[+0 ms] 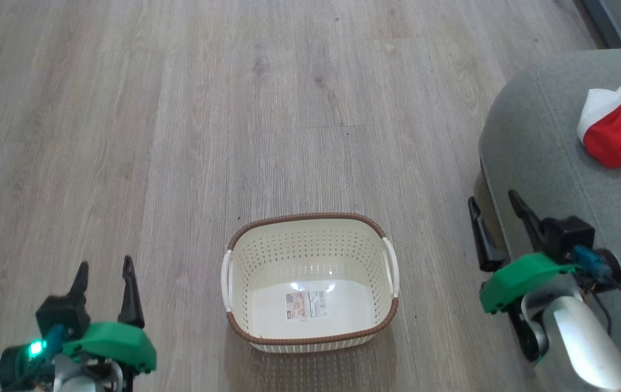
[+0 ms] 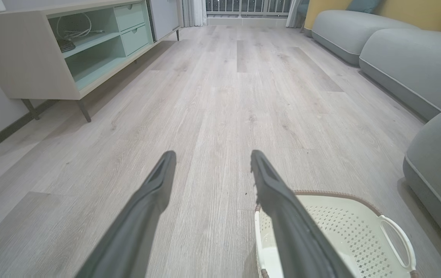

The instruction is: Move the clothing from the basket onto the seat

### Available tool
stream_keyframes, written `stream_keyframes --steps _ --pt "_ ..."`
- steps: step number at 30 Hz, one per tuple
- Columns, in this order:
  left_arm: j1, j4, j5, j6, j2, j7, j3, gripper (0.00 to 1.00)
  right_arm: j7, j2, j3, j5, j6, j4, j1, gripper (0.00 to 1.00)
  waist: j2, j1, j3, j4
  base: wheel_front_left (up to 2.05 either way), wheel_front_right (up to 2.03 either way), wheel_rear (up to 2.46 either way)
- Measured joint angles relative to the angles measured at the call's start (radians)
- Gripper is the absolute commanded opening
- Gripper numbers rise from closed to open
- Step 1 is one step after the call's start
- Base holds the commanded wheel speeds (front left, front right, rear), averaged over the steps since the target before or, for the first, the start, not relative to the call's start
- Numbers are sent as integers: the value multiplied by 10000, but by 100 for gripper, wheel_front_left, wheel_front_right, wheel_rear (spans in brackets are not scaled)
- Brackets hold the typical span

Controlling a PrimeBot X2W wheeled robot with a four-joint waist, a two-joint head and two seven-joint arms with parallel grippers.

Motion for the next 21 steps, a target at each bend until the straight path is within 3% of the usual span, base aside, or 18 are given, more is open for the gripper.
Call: stream_keyframes --steps 17,18,21 --pt "187 -79 336 -746 -443 0 798 100 0 100 -155 -105 0 88 88 100 0 0 84 -81 0 0 0" --pt "187 -77 336 -811 -456 0 830 0 0 104 -159 -128 0 88 87 0 0 1 91 -83 0 0 0" --pt "250 265 326 -846 -499 31 836 0 6 123 -142 -128 0 397 223 0 0 1 94 -84 0 0 0"
